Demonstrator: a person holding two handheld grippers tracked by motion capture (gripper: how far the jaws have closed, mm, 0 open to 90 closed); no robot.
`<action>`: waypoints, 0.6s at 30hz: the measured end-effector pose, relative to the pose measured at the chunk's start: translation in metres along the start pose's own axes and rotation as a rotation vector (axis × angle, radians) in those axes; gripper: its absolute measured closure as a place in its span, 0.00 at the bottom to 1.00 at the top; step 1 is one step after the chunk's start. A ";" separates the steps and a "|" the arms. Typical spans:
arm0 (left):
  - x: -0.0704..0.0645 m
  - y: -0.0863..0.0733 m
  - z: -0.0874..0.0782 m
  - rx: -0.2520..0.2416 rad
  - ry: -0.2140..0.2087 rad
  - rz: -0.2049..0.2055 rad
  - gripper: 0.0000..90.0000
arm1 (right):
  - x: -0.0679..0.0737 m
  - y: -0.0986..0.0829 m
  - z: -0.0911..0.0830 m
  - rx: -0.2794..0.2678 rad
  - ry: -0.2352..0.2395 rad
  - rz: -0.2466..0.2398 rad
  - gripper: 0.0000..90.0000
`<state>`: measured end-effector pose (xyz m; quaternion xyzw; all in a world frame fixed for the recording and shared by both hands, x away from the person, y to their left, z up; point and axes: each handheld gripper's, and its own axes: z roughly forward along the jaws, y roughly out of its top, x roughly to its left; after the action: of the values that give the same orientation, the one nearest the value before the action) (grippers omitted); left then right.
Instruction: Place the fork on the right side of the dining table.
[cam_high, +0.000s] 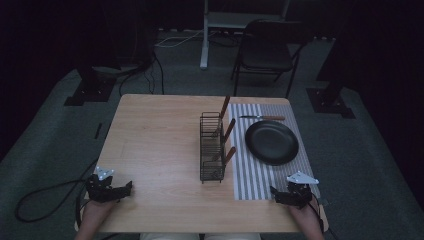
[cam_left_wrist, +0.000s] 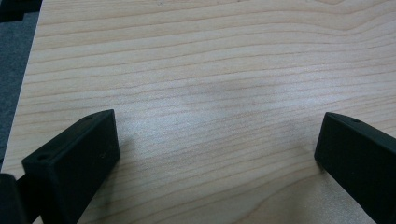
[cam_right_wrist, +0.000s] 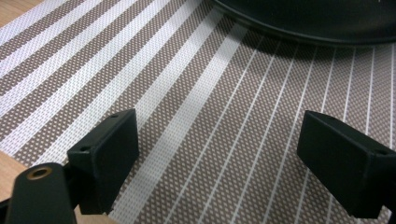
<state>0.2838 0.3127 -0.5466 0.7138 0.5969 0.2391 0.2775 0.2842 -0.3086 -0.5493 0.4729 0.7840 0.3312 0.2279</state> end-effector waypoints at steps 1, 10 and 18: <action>0.000 0.000 0.000 0.000 0.000 0.000 0.00 | 0.000 0.000 0.000 0.007 0.006 0.003 0.14; 0.000 0.000 0.000 -0.001 0.000 0.000 0.00 | -0.004 0.004 0.000 0.070 0.051 0.029 0.13; 0.000 0.000 0.000 -0.001 -0.001 0.001 0.00 | -0.003 0.009 0.000 0.112 0.049 0.029 0.13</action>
<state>0.2838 0.3129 -0.5467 0.7141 0.5964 0.2392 0.2778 0.2912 -0.3082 -0.5428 0.4880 0.7997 0.3016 0.1771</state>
